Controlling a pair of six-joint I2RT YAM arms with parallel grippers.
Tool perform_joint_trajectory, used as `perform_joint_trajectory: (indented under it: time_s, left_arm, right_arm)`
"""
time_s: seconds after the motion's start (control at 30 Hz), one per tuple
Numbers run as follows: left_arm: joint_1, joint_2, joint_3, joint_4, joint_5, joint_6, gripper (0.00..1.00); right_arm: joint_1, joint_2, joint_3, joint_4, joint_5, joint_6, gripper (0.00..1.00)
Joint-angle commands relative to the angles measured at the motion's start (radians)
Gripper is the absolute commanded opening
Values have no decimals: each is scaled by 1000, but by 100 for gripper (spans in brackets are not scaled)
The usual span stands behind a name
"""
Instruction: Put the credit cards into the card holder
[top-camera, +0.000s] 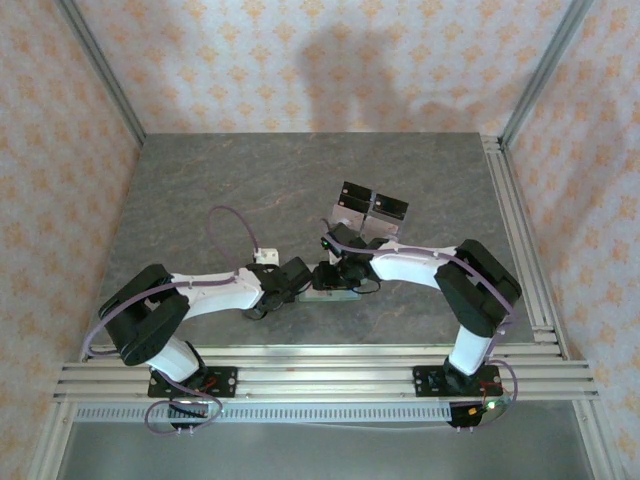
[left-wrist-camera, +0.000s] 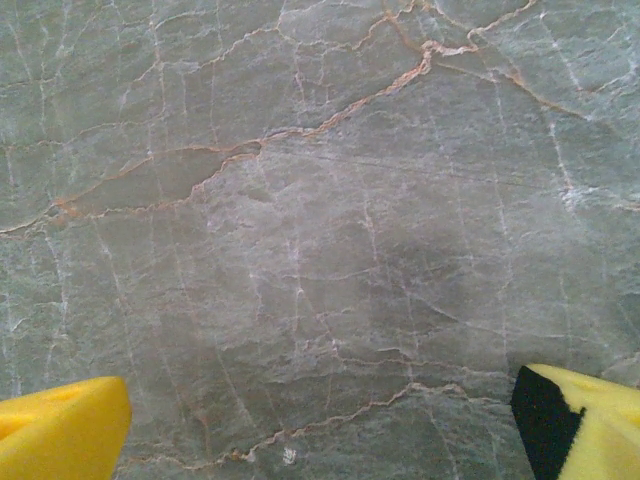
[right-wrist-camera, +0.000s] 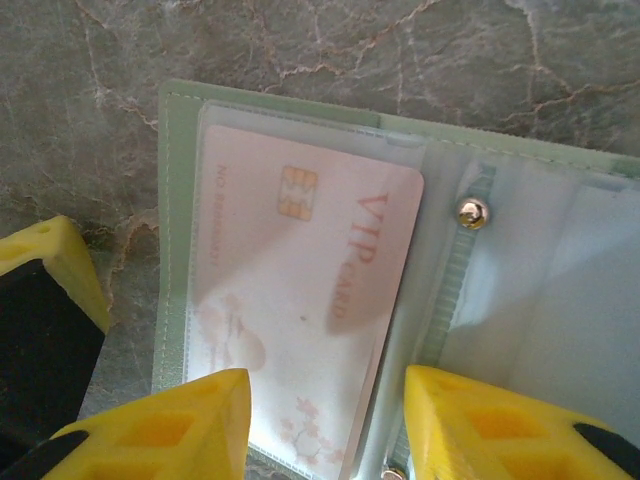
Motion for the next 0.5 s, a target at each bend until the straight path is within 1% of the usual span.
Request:
perform_joint_trajectory:
  time_s: [0.0,0.1,0.2,0.33,0.47]
  left_arm:
    - [-3,13,32,-39,-30,13,100]
    - [-3,11,44,-42,-32,24,100]
    - [-3,8,59,-35,-29,39,100]
    - [-5,8,83,-24,-12,62,100]
    - [-11,14,99,-15,0,77,100]
  right_arm:
    - [-3,-63,33,-45,54,-22,45]
    - [-30,-118,37,-90,86,-57,48]
    - [-65,-136,52,-148,117,-112,52]
    - [-105,-109,78,-200,135,-179,53]
    - [-115,-69,107,-213,156,-216,54]
